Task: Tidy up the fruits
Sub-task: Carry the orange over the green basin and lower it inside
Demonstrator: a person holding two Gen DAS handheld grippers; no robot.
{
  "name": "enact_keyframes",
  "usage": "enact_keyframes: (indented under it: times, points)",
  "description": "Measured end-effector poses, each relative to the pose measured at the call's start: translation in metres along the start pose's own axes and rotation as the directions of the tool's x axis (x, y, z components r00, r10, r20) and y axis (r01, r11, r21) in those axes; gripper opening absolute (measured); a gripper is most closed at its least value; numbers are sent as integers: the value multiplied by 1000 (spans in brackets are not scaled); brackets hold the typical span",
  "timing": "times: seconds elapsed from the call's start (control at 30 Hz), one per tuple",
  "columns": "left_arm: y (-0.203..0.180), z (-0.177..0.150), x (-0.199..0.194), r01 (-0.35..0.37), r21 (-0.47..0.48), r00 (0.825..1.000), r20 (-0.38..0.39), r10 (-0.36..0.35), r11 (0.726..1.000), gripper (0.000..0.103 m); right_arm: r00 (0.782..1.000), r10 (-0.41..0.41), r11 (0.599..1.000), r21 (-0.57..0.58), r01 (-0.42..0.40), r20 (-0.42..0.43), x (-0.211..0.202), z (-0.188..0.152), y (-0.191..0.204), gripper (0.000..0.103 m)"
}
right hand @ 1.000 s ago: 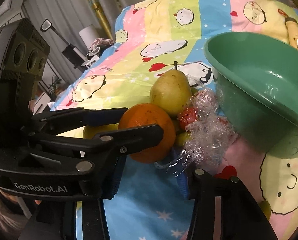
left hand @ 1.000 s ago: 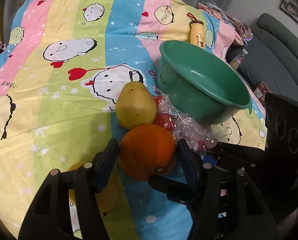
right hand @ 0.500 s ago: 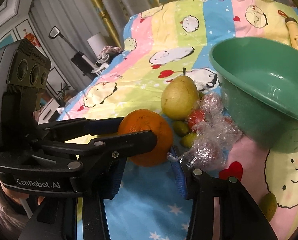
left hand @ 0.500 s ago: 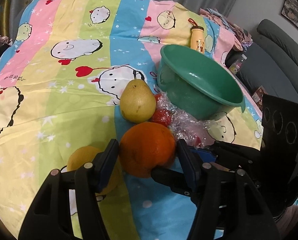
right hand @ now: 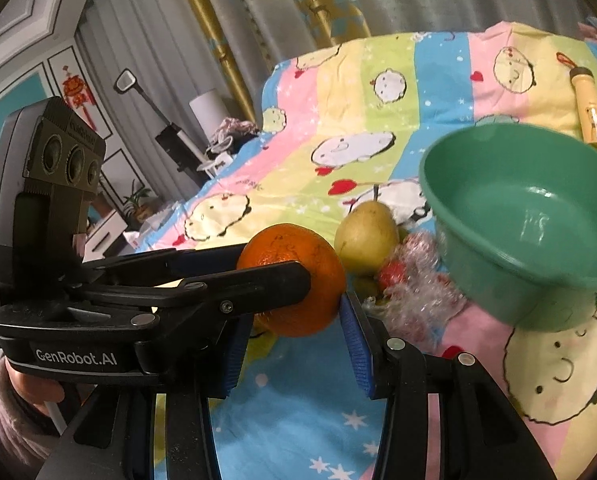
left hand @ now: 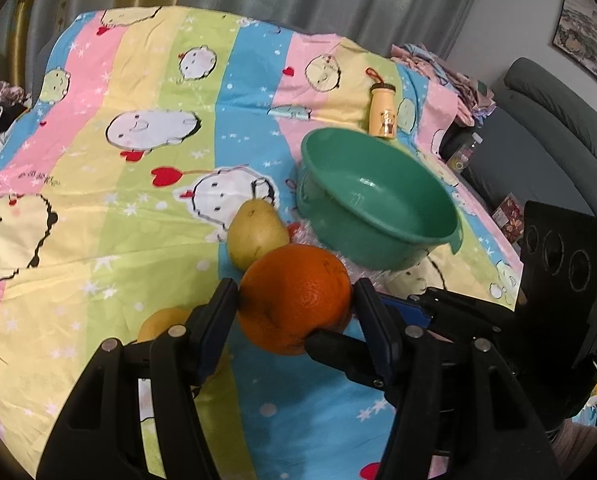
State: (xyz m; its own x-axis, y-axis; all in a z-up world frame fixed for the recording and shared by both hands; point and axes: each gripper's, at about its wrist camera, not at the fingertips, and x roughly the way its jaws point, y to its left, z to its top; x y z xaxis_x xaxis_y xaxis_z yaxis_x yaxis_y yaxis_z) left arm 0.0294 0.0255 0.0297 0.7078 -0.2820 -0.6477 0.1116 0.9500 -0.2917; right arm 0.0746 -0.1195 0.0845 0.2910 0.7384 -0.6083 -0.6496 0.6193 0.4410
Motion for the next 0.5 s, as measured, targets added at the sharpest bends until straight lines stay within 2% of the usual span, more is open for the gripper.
enact_keyframes:
  times: [0.3,0.5]
  points:
    - [-35,33,-1,29,62,997,64,-33,998,60,994,-41,999,-1,41,106,-35,21,-15,47]
    - [-61,56,16,58,102,996,61,-64,993,60,984,-83,996,42,77,158,-56,34,-40,47]
